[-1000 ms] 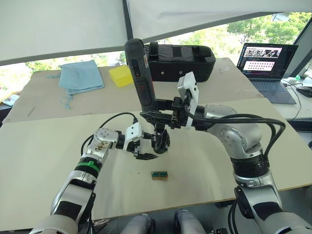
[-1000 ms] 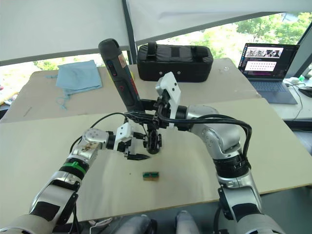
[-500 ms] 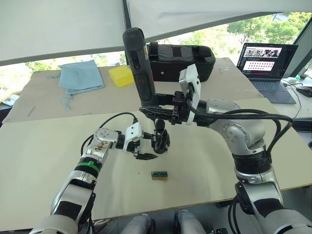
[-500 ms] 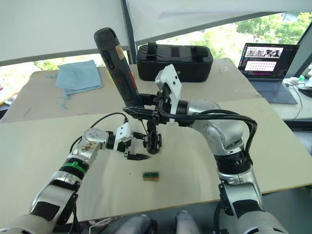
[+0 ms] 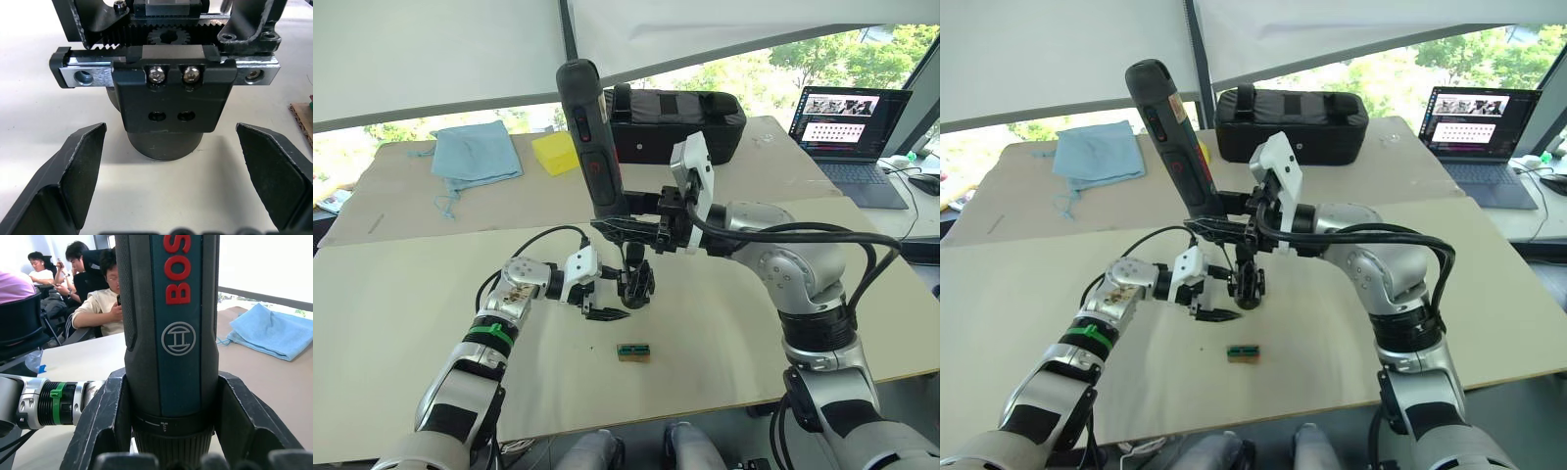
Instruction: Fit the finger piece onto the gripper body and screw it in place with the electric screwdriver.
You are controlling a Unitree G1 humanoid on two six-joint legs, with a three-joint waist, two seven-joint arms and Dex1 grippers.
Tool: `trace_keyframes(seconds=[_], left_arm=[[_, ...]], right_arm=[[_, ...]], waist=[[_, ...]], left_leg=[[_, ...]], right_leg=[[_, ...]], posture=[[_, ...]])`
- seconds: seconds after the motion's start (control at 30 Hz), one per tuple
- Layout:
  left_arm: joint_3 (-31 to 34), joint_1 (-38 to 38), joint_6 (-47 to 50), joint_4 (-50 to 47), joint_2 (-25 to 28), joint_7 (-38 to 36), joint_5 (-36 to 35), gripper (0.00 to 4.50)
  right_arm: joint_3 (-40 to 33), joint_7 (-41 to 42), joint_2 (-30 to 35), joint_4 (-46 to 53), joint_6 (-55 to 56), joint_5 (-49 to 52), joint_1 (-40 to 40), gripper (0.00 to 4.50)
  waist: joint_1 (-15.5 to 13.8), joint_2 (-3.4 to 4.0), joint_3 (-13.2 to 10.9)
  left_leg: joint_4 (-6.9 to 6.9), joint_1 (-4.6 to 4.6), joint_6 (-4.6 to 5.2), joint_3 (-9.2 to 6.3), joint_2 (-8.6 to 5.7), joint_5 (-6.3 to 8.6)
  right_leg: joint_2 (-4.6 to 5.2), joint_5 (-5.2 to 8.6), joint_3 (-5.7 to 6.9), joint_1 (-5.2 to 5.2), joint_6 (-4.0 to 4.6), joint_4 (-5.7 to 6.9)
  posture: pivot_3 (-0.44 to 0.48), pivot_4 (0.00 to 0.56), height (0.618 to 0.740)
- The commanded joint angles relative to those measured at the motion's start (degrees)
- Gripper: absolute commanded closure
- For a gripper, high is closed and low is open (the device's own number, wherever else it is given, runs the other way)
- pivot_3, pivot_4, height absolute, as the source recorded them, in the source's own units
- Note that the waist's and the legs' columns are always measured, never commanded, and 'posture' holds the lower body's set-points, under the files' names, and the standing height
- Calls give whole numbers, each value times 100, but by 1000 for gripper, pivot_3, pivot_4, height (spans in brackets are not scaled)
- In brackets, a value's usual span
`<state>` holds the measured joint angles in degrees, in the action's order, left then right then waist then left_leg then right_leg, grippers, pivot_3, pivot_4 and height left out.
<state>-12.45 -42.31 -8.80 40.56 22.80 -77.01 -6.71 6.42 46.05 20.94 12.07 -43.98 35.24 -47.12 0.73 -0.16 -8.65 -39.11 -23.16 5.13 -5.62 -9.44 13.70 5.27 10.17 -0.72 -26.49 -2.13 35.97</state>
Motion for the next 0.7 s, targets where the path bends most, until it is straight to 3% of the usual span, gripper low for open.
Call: trace_keyframes(seconds=[0.03,0.7], left_arm=[[105,-157,-60,-88,25,10,-16,0],[103,-123,-65,-107,25,-19,-26,0]], right_arm=[[-151,35,-22,279,216,76,-21,2577],[-119,51,-107,234,293,-2,-117,2577]], waist=[[2,0,0],[2,0,0]], left_leg=[[0,-1,0,0,0,0],[-3,-1,0,0,0,0]], right_leg=[[0,0,0,0,0,0],[0,0,0,-1,0,2]], posture=[[0,150,740],[0,150,740]])
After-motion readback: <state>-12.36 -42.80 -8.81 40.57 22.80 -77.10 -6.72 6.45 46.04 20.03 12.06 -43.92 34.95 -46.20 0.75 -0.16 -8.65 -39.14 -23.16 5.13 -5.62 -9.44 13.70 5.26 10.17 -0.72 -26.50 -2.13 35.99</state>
